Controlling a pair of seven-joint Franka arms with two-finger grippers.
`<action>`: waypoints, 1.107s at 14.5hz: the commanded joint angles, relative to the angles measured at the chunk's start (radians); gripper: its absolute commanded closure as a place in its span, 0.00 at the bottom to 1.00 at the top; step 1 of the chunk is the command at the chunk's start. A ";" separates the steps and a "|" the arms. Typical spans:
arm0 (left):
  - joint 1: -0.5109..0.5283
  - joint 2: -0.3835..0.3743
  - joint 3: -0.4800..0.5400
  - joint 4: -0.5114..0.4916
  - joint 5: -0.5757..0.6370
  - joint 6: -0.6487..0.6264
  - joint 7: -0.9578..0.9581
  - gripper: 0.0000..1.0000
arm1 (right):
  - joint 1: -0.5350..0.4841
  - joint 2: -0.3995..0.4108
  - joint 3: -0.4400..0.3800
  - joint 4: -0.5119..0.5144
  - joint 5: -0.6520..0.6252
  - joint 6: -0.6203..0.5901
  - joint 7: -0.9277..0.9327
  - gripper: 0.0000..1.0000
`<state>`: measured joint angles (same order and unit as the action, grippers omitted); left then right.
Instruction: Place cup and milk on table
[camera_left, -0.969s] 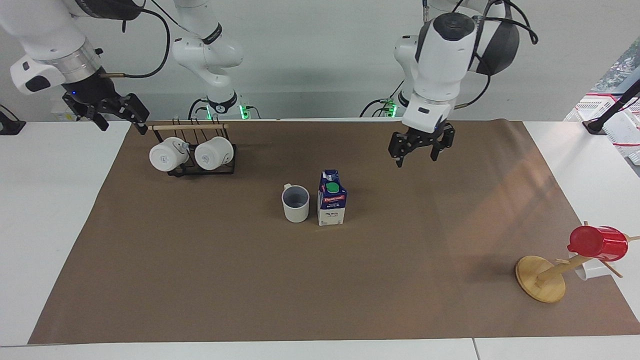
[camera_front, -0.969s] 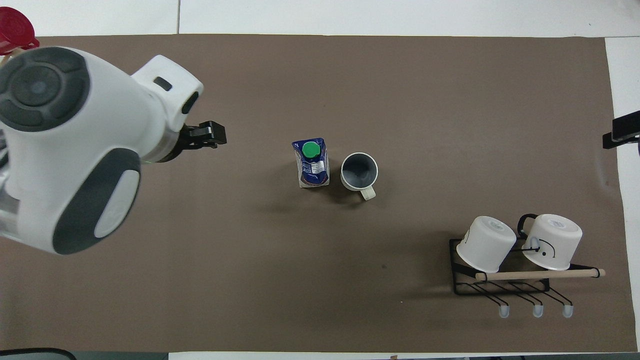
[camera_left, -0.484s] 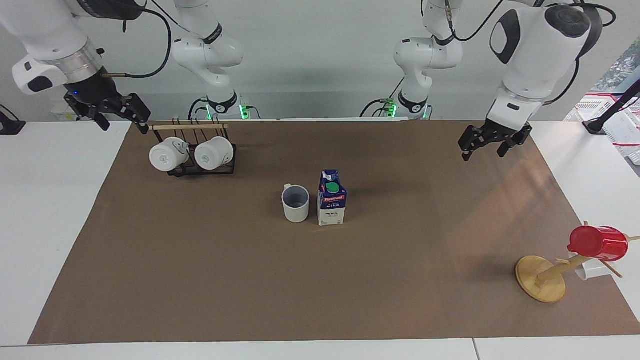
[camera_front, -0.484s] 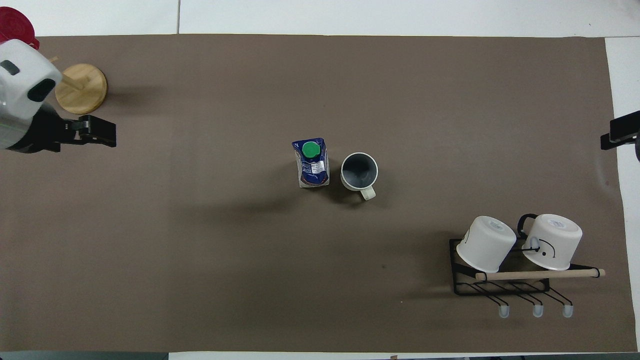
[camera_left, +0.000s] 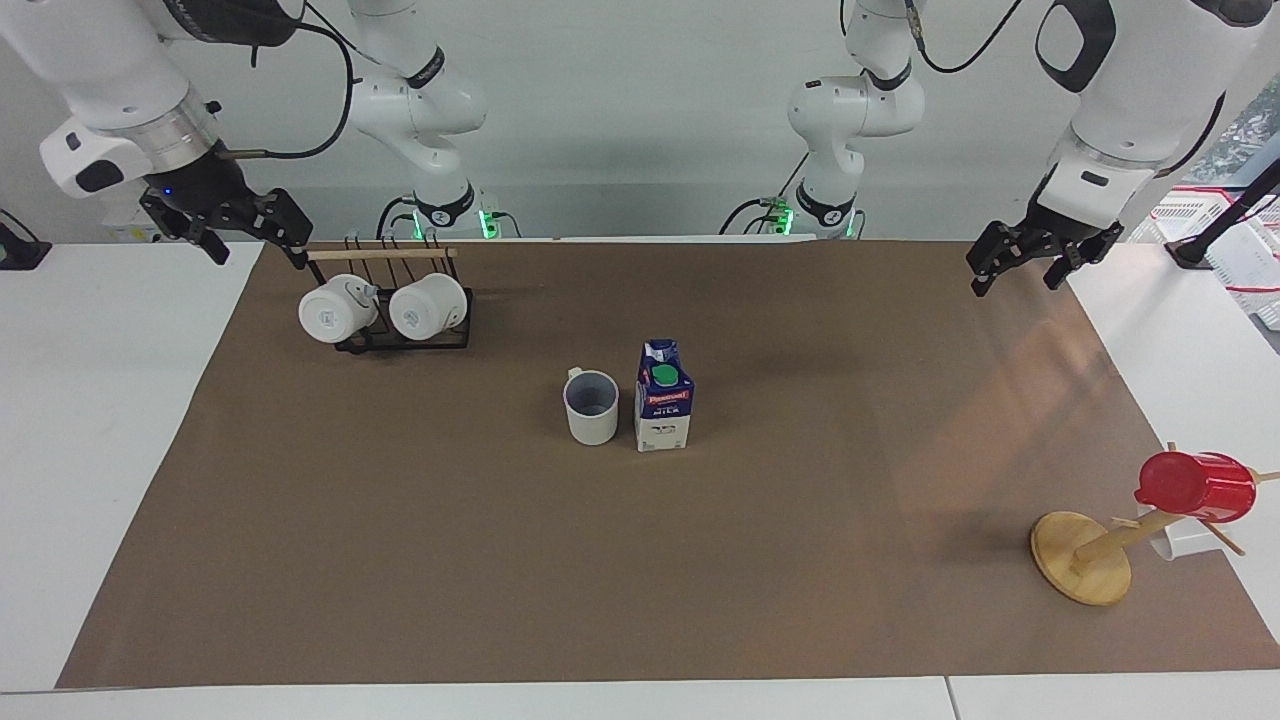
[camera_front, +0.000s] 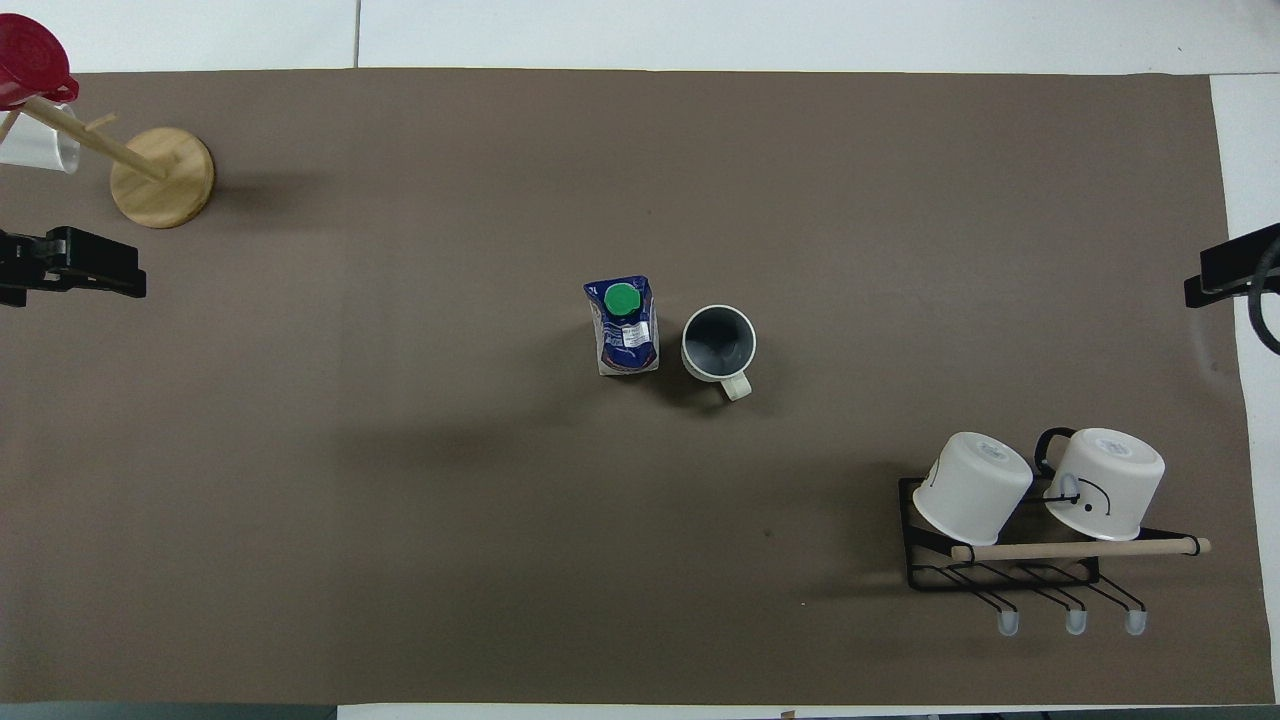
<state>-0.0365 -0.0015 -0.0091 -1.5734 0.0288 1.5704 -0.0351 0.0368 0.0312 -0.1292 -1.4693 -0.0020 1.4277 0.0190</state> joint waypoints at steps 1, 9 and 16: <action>0.021 0.031 0.003 0.069 -0.030 -0.064 0.050 0.00 | 0.003 -0.028 0.008 -0.039 -0.041 0.031 -0.046 0.00; 0.040 -0.020 0.006 -0.013 -0.053 -0.056 0.047 0.00 | 0.014 -0.014 0.020 -0.006 -0.009 0.033 -0.059 0.00; 0.040 -0.031 0.004 -0.043 -0.063 -0.023 0.050 0.00 | 0.015 -0.016 0.022 -0.008 -0.009 0.022 -0.059 0.00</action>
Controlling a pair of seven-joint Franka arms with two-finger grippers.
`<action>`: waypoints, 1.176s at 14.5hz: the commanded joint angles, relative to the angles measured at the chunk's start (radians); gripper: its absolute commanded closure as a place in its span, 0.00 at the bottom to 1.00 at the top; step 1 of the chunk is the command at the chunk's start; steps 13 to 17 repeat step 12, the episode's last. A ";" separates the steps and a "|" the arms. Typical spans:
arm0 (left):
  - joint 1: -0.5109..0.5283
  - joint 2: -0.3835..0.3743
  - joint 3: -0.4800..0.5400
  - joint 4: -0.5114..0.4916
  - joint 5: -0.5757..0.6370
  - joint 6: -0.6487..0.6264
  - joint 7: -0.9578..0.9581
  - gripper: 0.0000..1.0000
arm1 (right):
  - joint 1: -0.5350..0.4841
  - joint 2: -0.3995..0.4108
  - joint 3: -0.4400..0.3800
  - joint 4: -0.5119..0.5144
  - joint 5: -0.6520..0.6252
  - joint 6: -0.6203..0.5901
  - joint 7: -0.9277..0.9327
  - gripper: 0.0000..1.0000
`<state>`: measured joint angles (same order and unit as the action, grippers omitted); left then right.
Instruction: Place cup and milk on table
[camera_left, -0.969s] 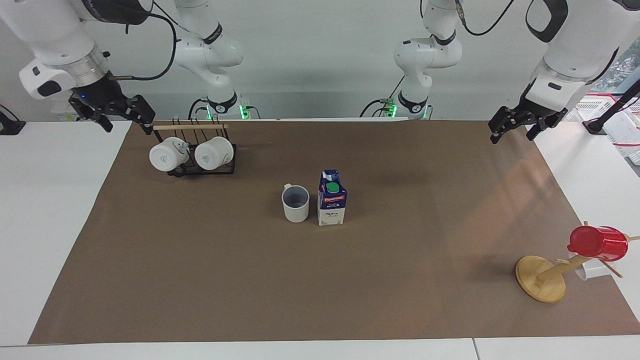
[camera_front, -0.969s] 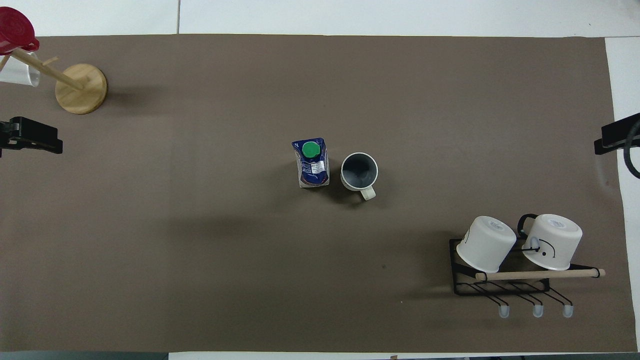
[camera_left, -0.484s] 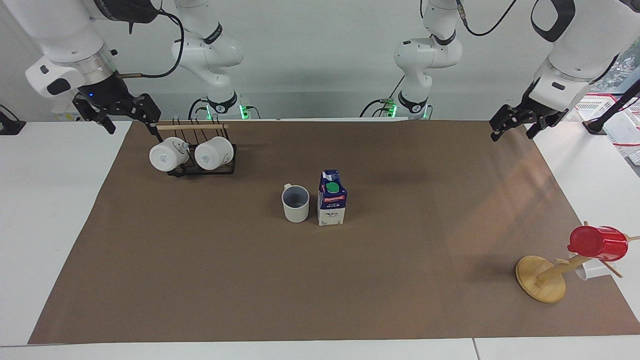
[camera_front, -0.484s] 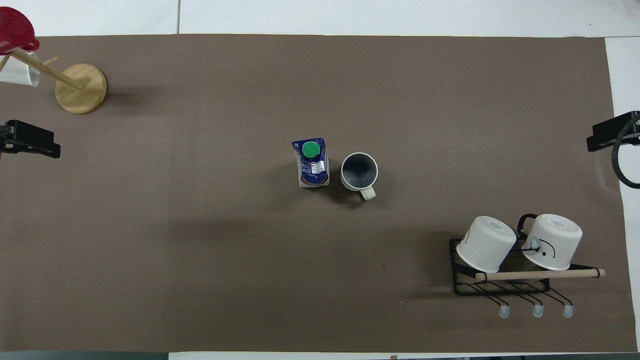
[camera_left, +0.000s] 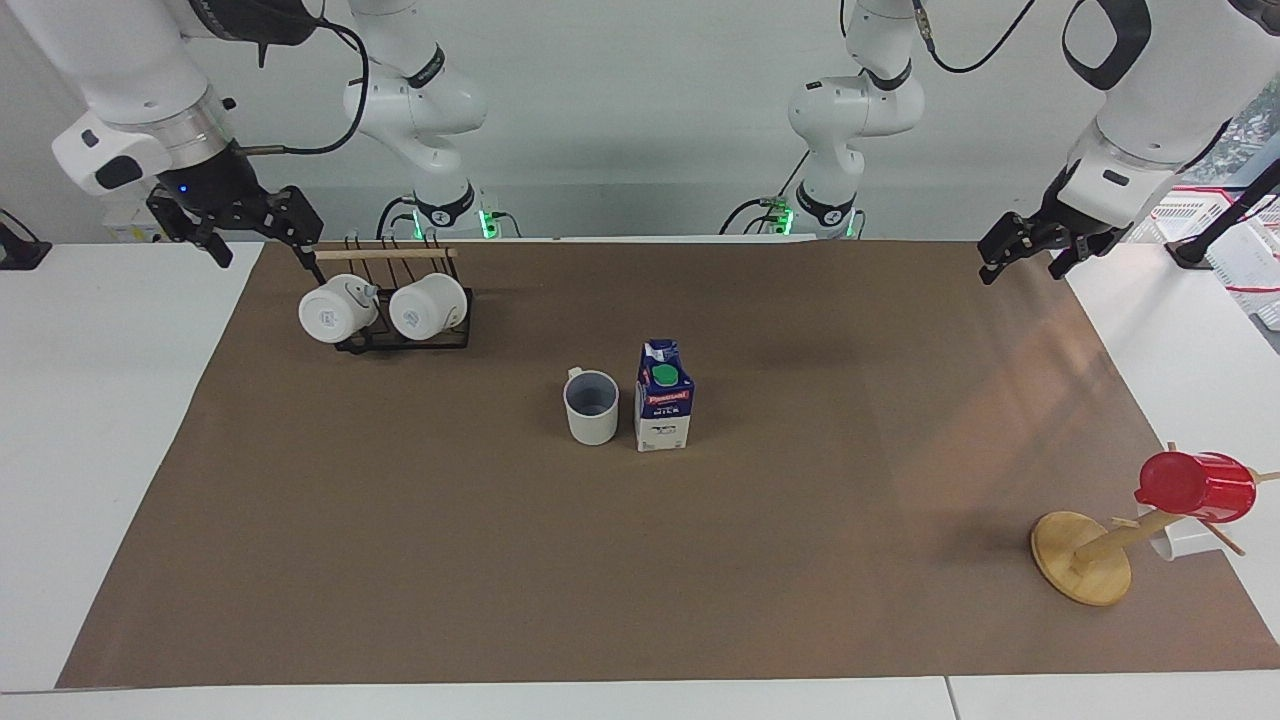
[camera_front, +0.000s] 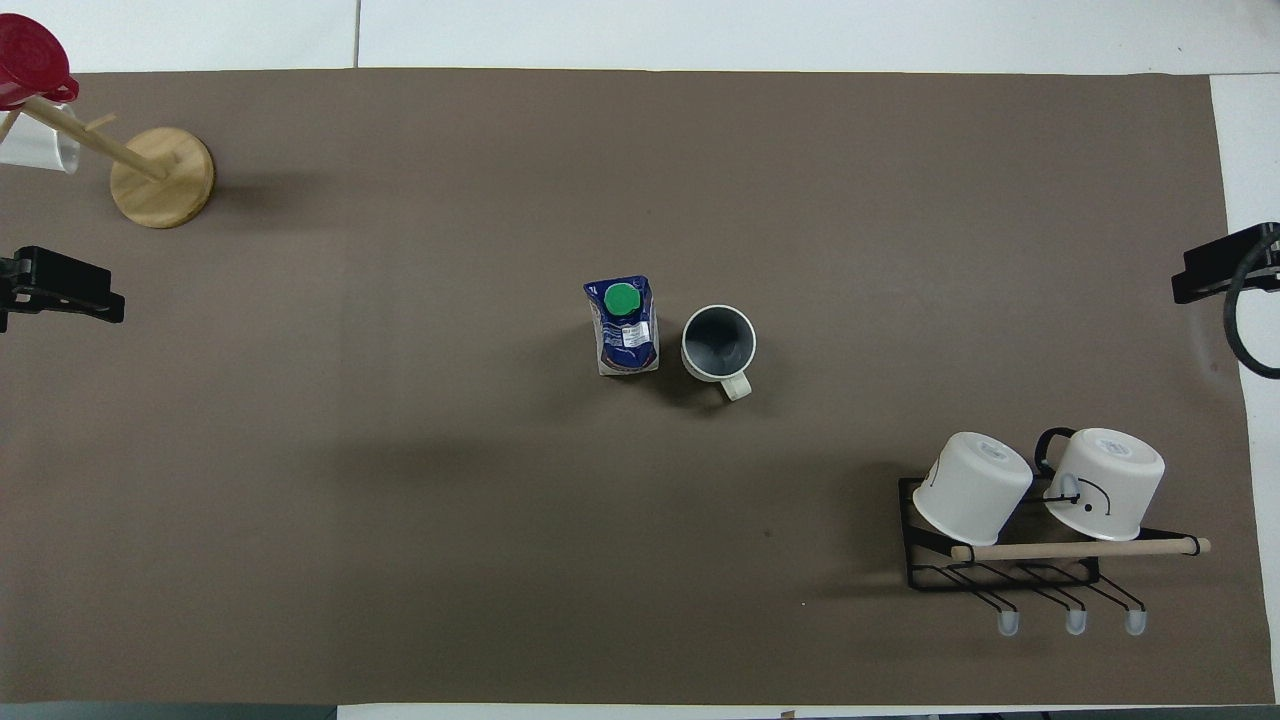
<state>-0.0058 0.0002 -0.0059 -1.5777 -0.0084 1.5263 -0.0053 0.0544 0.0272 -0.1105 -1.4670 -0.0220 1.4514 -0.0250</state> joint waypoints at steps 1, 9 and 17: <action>0.009 -0.032 0.001 -0.038 -0.024 0.021 0.022 0.00 | -0.002 -0.013 0.003 -0.012 0.011 -0.003 -0.015 0.00; 0.009 -0.035 0.000 -0.038 -0.021 0.020 0.013 0.00 | -0.004 -0.015 0.005 -0.016 0.011 -0.003 -0.020 0.00; 0.003 -0.035 -0.002 -0.038 -0.021 0.018 0.013 0.00 | -0.004 -0.015 0.006 -0.018 0.011 -0.003 -0.020 0.00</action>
